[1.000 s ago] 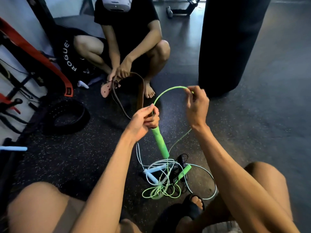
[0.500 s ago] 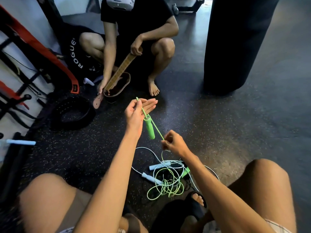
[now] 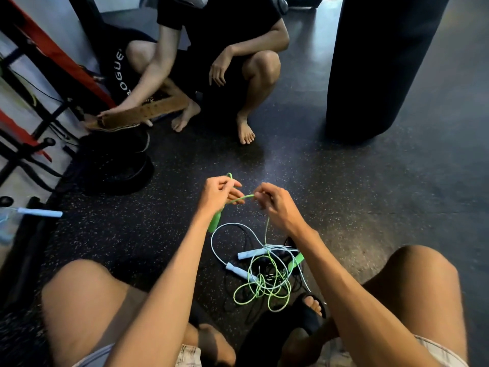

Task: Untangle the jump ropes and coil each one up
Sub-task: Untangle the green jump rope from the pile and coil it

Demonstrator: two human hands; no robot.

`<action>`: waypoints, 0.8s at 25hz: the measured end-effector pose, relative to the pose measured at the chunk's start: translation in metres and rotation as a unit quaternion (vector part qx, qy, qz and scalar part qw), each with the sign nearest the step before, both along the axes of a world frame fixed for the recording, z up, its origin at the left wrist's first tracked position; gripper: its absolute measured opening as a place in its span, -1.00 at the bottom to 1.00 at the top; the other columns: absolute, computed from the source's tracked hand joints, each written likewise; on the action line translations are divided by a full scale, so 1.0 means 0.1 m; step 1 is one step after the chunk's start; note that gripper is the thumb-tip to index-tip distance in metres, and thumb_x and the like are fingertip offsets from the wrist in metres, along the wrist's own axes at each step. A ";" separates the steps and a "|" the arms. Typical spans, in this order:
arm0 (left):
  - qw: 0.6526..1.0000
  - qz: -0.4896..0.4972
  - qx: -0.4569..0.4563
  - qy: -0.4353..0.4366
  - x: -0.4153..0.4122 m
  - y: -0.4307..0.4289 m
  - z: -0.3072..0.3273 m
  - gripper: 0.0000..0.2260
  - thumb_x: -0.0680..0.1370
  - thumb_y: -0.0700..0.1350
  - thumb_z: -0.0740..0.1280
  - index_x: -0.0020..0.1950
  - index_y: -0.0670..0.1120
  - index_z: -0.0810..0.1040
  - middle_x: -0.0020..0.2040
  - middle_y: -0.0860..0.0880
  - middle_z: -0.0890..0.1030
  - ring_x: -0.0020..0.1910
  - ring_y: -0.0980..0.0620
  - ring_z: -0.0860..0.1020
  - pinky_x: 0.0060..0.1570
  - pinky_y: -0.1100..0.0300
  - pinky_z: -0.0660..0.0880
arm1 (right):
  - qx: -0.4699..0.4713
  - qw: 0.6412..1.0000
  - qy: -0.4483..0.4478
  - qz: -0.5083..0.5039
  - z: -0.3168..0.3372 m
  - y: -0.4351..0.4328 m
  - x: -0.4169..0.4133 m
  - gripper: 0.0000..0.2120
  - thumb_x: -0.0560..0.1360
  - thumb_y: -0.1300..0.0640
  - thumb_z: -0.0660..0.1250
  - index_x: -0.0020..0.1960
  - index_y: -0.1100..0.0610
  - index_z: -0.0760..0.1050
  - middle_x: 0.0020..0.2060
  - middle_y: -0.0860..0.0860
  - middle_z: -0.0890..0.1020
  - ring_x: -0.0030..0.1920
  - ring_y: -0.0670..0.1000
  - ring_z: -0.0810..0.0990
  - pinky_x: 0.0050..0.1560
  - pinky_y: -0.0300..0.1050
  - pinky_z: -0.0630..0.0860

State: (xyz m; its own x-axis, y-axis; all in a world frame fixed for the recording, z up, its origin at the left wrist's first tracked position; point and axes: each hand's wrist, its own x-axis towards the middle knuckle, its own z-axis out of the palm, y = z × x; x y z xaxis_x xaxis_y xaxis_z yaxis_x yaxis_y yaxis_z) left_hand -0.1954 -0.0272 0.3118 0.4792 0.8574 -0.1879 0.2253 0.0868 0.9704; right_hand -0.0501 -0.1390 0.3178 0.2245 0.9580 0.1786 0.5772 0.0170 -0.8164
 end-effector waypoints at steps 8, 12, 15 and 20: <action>0.967 -0.167 -0.157 -0.112 -0.12 -0.31 0.29 -0.68 0.67 -0.12 0.09 -0.15 -0.23 0.51 -0.52 0.05 0.18 -0.52 0.10 0.09 -0.46 0.18 -0.02 | 0.028 0.996 0.081 -0.034 0.26 0.13 0.05 -0.85 0.57 0.21 0.33 -0.18 0.11 0.54 -0.41 -0.06 0.52 -0.40 -0.19 0.39 -0.34 -0.26 0.33; 0.947 -0.134 -0.192 -0.219 -0.04 -0.33 0.32 -0.69 0.68 -0.10 0.08 -0.16 -0.19 0.46 -0.52 0.08 0.13 -0.54 0.13 0.08 -0.44 0.15 -0.03 | 0.000 0.988 0.144 -0.061 0.08 0.11 0.02 -0.74 0.62 0.08 0.27 -0.13 0.25 0.49 -0.39 0.01 0.52 -0.36 -0.04 0.48 -0.28 -0.04 0.48; 0.930 -0.074 -0.210 -0.291 -0.01 -0.31 0.35 -0.71 0.69 -0.09 0.07 -0.12 -0.17 0.46 -0.49 0.09 0.15 -0.54 0.16 0.12 -0.43 0.21 -0.01 | -0.069 0.974 0.206 -0.063 -0.20 0.00 -0.01 -0.65 0.66 0.04 0.19 -0.08 0.34 0.45 -0.37 0.10 0.54 -0.37 0.05 0.52 -0.27 0.11 0.53; 0.923 0.044 -0.177 -0.339 -0.03 -0.23 0.36 -0.71 0.70 -0.13 0.08 -0.07 -0.22 0.49 -0.48 0.02 0.32 -0.51 0.13 0.25 -0.45 0.29 0.20 | -0.230 0.968 0.103 -0.012 -0.85 -0.25 0.01 -0.83 0.56 0.08 0.36 -0.17 0.03 0.41 -0.23 0.13 0.72 -0.20 0.10 0.68 -0.01 0.16 0.61</action>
State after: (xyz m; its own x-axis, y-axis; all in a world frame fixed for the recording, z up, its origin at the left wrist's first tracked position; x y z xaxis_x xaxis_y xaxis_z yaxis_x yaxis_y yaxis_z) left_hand -0.1980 -0.0500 0.3473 0.5212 0.8407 -0.1466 -0.4466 0.4151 0.7926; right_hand -0.0487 -0.1638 0.2330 0.2324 0.9200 -0.3156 0.3977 -0.3860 -0.8324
